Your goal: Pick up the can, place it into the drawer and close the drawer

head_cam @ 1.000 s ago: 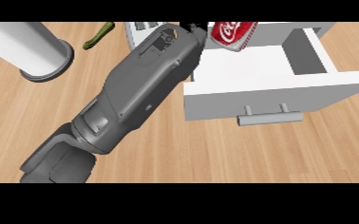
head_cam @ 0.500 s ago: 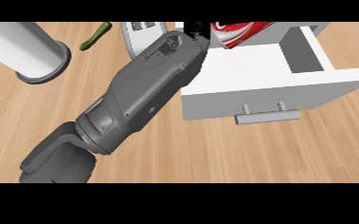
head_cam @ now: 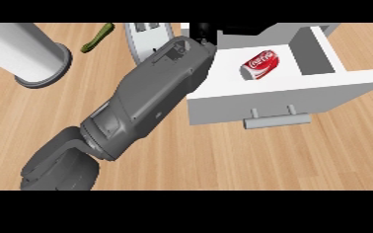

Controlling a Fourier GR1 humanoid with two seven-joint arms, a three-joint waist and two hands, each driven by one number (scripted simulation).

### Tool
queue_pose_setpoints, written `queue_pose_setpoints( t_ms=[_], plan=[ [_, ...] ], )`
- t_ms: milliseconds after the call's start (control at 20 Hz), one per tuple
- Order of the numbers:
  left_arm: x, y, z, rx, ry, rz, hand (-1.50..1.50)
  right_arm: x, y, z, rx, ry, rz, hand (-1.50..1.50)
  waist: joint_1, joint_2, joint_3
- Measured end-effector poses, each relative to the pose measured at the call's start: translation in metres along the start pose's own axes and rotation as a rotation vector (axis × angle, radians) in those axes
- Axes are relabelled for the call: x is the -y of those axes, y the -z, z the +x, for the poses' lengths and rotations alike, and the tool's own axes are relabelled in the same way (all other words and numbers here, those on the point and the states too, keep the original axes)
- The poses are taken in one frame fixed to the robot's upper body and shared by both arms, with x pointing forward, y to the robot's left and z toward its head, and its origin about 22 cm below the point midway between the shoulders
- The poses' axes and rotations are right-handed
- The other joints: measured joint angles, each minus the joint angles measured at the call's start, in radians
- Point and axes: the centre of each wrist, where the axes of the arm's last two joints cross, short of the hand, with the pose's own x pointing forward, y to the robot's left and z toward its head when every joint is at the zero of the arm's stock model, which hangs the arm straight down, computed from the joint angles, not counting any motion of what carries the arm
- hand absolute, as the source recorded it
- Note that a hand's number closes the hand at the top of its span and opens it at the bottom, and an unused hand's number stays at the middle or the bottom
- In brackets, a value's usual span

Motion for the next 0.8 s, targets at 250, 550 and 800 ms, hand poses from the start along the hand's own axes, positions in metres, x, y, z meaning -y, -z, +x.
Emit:
queue_pose_setpoints(
  t_ms=[250,550,800],
  plan=[
    [-0.002,0.0,-0.006,0.004,-0.007,0.015,-1.5,-0.003,0.001,0.0,0.002,0.003,-0.001,-1.5,-0.001,0.001,0.0],
    [-0.005,0.002,-0.009,0.026,-0.028,0.023,-1.5,-0.005,0.006,0.011,0.082,-0.084,0.02,-1.5,0.005,0.002,0.0],
    [-0.003,0.0,-0.008,0.05,-0.064,0.012,-1.5,-0.007,0.012,0.022,0.178,-0.219,0.096,-1.5,0.011,0.001,-0.001]
  ],
)
